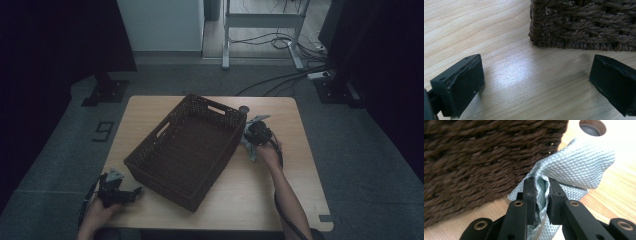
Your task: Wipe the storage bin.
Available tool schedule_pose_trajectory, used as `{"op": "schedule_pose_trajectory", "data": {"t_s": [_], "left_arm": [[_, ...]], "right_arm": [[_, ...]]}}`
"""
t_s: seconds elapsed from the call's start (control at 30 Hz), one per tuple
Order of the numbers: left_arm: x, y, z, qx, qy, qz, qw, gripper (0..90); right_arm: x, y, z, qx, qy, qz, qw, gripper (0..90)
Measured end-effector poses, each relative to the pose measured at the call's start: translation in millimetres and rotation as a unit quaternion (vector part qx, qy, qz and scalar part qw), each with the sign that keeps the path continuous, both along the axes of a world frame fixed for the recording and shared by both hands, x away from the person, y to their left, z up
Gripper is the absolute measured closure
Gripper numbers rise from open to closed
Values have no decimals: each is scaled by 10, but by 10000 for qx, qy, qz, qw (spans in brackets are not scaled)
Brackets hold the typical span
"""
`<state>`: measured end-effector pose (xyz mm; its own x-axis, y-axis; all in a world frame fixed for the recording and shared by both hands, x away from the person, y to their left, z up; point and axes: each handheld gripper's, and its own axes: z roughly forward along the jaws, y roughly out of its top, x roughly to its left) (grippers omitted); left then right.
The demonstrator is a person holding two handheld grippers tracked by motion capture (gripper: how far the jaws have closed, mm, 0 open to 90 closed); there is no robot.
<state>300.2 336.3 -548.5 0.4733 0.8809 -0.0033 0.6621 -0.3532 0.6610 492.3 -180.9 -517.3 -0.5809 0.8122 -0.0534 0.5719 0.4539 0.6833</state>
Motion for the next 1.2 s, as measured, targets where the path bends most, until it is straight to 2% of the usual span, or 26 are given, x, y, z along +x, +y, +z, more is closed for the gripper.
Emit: {"op": "schedule_pose_trajectory", "data": {"t_s": [0.63,1.2], "left_arm": [[3,-4,0,-3,-1,9,10000,0],[3,-4,0,-2,-1,8,10000,0]], "right_arm": [[-265,120,38,-62,15,599,9982,781],[-510,207,56,89,157,1010,9947,781]]}}
